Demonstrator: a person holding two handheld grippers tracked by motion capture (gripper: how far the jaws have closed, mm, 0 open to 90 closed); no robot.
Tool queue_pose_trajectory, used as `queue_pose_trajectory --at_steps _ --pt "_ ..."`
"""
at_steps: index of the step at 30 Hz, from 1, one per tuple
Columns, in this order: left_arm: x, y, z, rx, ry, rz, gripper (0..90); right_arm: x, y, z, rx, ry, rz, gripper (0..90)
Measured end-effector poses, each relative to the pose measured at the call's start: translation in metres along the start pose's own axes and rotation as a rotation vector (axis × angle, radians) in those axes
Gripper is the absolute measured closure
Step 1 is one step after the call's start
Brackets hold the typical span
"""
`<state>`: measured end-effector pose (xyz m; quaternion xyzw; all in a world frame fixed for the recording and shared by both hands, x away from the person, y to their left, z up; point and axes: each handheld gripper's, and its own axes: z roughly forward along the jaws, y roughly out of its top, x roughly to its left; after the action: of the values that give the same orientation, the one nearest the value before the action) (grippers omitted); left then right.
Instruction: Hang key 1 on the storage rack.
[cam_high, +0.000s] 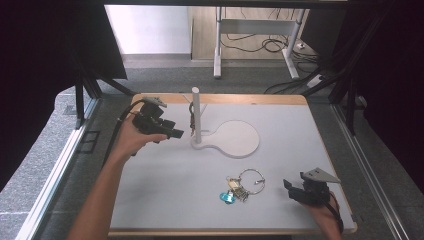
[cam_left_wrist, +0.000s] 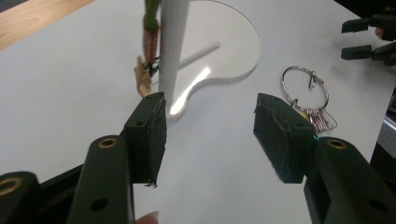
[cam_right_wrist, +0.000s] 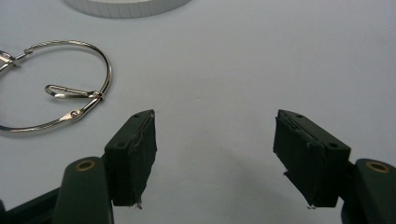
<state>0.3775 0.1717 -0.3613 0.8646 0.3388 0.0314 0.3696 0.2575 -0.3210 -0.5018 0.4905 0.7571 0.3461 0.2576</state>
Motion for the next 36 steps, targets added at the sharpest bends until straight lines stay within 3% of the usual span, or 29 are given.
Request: queue_pose_trajectory --at_steps 6,10,13,18,25,31,36 --pt "-0.024 -0.025 -0.003 -0.014 -0.001 0.045 43.3 0.001 0.001 -0.001 -0.003 0.008 -0.005 30.1" --pt "-0.033 -0.041 0.000 -0.021 0.019 0.048 43.2 0.001 0.001 -0.001 -0.002 0.008 -0.007 30.1" --pt "-0.035 -0.050 0.006 -0.018 0.034 0.046 43.5 0.001 0.001 -0.002 -0.004 0.011 -0.006 30.1" --pt "-0.037 -0.070 0.018 0.012 0.012 0.030 43.4 -0.001 0.001 -0.002 -0.004 0.015 -0.002 30.1" --pt "-0.040 -0.100 0.030 0.018 -0.026 0.003 43.3 -0.001 0.001 -0.002 -0.003 0.020 -0.002 30.1" --pt "-0.038 -0.113 0.038 0.032 -0.047 -0.016 43.1 0.001 0.002 -0.003 -0.005 0.031 -0.008 30.1" --pt "-0.037 -0.117 0.042 0.057 -0.020 -0.011 42.1 0.002 0.005 -0.003 -0.005 0.032 -0.016 30.0"
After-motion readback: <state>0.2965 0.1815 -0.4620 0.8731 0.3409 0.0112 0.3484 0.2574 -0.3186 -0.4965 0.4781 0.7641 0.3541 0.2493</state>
